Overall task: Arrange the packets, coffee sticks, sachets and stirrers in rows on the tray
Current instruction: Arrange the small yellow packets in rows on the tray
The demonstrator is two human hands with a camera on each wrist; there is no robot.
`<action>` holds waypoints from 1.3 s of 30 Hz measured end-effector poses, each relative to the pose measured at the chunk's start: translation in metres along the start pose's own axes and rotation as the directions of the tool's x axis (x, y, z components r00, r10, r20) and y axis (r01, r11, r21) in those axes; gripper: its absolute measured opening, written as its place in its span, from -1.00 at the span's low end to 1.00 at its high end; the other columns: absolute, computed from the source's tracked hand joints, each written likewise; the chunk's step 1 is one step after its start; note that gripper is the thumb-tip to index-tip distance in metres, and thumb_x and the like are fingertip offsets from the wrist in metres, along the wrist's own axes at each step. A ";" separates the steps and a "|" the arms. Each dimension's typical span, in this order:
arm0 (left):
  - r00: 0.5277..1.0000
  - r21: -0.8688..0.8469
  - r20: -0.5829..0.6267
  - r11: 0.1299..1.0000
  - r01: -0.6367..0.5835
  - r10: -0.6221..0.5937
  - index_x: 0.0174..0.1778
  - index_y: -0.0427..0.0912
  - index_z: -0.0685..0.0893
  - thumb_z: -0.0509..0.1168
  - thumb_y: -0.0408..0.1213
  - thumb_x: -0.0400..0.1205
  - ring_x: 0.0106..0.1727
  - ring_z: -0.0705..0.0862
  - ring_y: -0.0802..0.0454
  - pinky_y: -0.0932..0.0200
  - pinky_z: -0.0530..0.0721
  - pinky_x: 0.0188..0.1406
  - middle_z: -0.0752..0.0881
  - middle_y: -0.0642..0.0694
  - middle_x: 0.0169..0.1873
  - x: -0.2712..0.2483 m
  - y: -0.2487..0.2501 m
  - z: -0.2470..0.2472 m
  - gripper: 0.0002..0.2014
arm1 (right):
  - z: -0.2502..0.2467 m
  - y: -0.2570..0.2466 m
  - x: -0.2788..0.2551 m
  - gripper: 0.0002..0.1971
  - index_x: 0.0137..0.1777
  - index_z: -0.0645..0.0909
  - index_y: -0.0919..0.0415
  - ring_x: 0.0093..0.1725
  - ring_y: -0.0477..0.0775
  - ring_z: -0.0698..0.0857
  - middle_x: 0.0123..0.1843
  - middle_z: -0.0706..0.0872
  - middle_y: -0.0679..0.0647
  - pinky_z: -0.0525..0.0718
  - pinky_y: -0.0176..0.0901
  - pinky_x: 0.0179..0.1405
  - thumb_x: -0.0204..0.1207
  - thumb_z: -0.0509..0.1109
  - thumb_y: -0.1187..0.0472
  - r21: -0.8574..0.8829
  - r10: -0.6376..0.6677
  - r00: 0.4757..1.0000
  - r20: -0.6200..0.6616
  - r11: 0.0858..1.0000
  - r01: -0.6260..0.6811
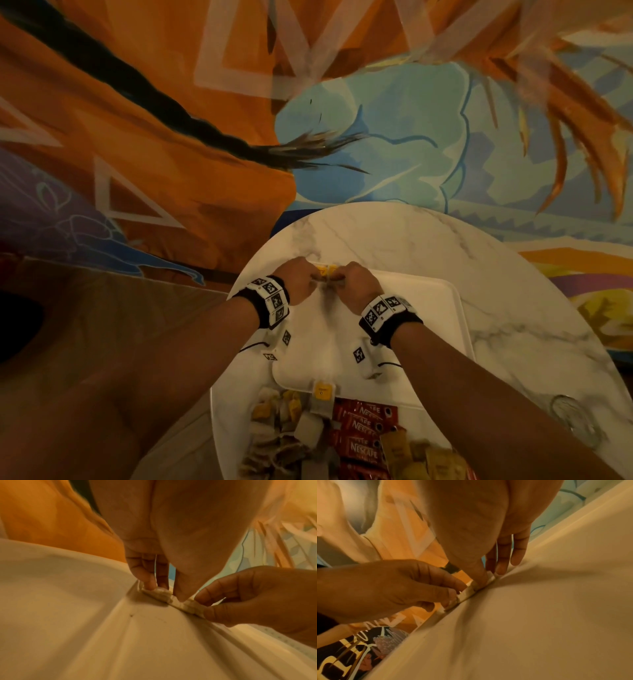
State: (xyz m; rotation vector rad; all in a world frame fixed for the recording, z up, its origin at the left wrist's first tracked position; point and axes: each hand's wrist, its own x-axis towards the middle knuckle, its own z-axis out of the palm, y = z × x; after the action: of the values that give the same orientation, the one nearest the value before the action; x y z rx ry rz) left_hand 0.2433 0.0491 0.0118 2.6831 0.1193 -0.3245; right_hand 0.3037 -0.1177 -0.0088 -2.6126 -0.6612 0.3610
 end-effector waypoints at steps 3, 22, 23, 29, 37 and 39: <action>0.999 -0.035 0.024 0.999 -0.026 0.027 0.27 -0.15 0.78 0.36 -0.24 0.64 0.18 0.71 -0.29 -0.05 0.66 0.22 0.76 -0.28 0.18 -0.010 0.002 -0.009 -0.71 | -0.014 -0.008 -0.014 -0.74 0.22 0.73 0.16 0.14 0.27 0.71 0.18 0.68 0.23 0.66 0.01 0.13 0.57 0.44 0.16 -0.017 -0.042 0.999 0.003 0.999 0.042; 0.886 -0.064 0.375 0.961 -0.268 0.272 -0.03 0.16 0.64 0.43 0.32 0.46 0.02 0.46 0.13 0.03 0.61 -0.05 0.62 0.16 -0.12 -0.197 0.006 0.041 -0.64 | 0.005 -0.030 -0.205 -0.44 0.36 0.60 -0.20 0.07 0.07 0.59 0.16 0.59 -0.03 0.57 -0.02 0.01 0.43 0.28 -0.41 -0.104 -0.364 0.815 0.450 0.886 0.453; 0.893 -0.066 0.357 0.961 -0.269 0.274 0.04 0.18 0.64 0.44 0.34 0.44 0.05 0.45 0.11 0.05 0.60 -0.02 0.61 0.14 -0.08 -0.199 0.007 0.043 -0.59 | 0.007 -0.031 -0.206 -0.40 0.36 0.60 -0.17 0.06 0.07 0.58 0.17 0.59 -0.03 0.52 -0.03 -0.01 0.41 0.29 -0.44 -0.134 -0.370 0.816 0.445 0.873 0.469; 0.903 -0.075 0.339 0.964 -0.255 0.265 0.25 0.21 0.60 0.46 0.31 0.46 0.03 0.47 0.06 0.07 0.57 0.01 0.52 0.09 -0.02 -0.207 0.004 0.052 -0.50 | 0.017 -0.042 -0.208 -0.39 0.38 0.58 -0.08 0.06 0.11 0.58 0.15 0.59 0.01 0.47 0.02 0.02 0.45 0.34 -0.42 -0.208 -0.367 0.791 0.489 0.832 0.515; 0.930 -0.111 0.305 0.977 -0.179 0.205 0.15 0.06 0.73 0.39 0.00 0.61 -0.07 0.60 -0.03 -0.09 0.62 -0.02 0.59 -0.05 -0.05 -0.202 0.011 0.056 -0.76 | 0.024 -0.040 -0.200 -0.78 0.18 0.67 0.04 -0.05 0.19 0.69 0.02 0.67 0.06 0.54 0.04 -0.12 0.55 0.42 0.13 -0.228 -0.414 0.808 0.418 0.814 0.535; 0.923 -0.106 0.317 0.975 -0.196 0.220 0.17 0.08 0.75 0.39 -0.09 0.60 -0.07 0.61 -0.06 -0.04 0.60 -0.07 0.60 -0.06 -0.06 -0.200 0.011 0.058 -0.77 | 0.020 -0.036 -0.198 -0.84 0.13 0.65 0.02 -0.06 0.17 0.71 0.00 0.69 0.04 0.61 0.05 -0.11 0.57 0.40 0.12 -0.149 -0.404 0.818 0.410 0.855 0.497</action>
State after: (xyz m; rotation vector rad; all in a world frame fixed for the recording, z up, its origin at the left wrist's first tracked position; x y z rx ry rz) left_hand 0.0395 0.0077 0.0146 2.5004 -0.2491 -0.6760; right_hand 0.1141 -0.1819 0.0186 -2.5124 -1.5187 0.6539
